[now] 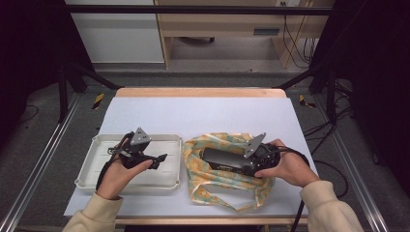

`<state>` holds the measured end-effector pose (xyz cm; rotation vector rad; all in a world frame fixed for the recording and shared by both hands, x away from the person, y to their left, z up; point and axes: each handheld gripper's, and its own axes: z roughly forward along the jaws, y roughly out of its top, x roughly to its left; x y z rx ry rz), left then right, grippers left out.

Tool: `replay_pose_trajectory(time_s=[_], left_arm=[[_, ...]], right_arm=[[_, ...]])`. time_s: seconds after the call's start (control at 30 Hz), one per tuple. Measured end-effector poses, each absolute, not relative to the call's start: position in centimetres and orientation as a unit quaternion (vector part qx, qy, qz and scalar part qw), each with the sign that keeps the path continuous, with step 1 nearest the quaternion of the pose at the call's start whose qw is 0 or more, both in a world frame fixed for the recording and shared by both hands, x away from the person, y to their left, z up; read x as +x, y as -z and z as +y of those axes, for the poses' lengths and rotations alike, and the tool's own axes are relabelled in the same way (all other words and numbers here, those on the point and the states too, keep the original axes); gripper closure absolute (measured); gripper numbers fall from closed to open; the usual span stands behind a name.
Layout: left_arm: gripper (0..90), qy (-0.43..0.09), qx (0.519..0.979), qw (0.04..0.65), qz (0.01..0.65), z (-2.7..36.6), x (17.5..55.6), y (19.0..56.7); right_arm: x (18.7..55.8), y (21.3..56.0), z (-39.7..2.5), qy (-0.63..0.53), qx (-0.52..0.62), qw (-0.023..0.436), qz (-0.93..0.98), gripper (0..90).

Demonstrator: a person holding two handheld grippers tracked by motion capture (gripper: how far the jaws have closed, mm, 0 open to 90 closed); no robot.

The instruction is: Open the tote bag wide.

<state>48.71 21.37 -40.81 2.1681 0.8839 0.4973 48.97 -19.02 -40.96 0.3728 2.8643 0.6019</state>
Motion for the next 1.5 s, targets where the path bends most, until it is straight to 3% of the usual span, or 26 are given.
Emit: replay_pose_trajectory(time_s=[1.1, 1.5], left_arm=[[11.0, -0.187, 0.844, 0.359, 0.351, 21.5, 49.0, 41.1], [8.8, -0.178, 0.847, 0.360, 0.349, 22.8, 49.2, 40.4]], right_arm=[[48.4, 37.2, -19.4, -0.245, 0.124, 0.128, 0.953, 43.3], [48.4, 35.2, -17.2, -0.249, 0.116, 0.136, 0.952, 43.3]])
